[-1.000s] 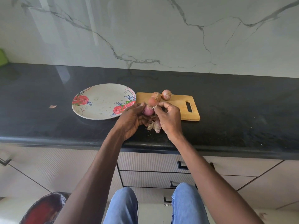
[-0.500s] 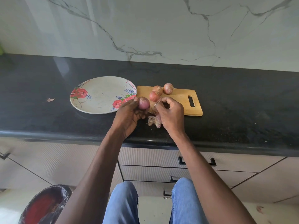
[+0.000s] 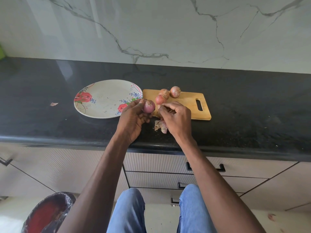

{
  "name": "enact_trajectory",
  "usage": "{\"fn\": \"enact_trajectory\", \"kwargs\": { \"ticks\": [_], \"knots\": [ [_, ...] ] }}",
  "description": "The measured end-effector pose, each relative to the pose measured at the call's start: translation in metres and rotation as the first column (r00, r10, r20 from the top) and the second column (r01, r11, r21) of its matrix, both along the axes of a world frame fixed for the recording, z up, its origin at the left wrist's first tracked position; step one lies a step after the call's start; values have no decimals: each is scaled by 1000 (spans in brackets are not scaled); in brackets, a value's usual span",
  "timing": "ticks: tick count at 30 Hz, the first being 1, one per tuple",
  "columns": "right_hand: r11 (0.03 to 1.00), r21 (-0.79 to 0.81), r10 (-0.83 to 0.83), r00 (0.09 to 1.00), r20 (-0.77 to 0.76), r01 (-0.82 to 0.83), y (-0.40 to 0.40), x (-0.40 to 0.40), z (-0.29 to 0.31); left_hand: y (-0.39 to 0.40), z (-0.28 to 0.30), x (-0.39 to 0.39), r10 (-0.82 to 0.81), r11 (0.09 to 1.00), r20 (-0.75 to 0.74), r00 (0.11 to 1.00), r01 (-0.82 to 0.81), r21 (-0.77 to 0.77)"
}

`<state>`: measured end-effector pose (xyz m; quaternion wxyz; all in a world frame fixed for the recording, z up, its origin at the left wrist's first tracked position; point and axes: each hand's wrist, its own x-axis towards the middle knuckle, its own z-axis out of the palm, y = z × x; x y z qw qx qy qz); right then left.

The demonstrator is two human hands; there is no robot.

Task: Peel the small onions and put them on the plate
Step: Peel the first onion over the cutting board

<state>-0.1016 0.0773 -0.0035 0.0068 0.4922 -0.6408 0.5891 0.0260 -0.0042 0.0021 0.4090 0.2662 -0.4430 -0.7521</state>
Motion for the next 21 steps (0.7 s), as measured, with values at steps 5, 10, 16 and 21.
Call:
{"fn": "enact_trajectory", "kwargs": {
  "ticks": [5,10,16,21],
  "knots": [
    [999,11,33,999,-12,-33,-2,-1,-2,2,-2,-2,-37,996,23,999,39,-77],
    [998,34,46,999,19,-46,-3,0,-3,2,-4,-3,-32,990,47,998,38,-134],
    [996,54,67,998,-9,-66,-4,1,-7,2,-4,-3,-25,984,90,996,41,-173],
    [999,36,13,995,-97,-10,-6,2,-9,3,-4,-5,-28,984,119,992,49,-170]
  ]
}}
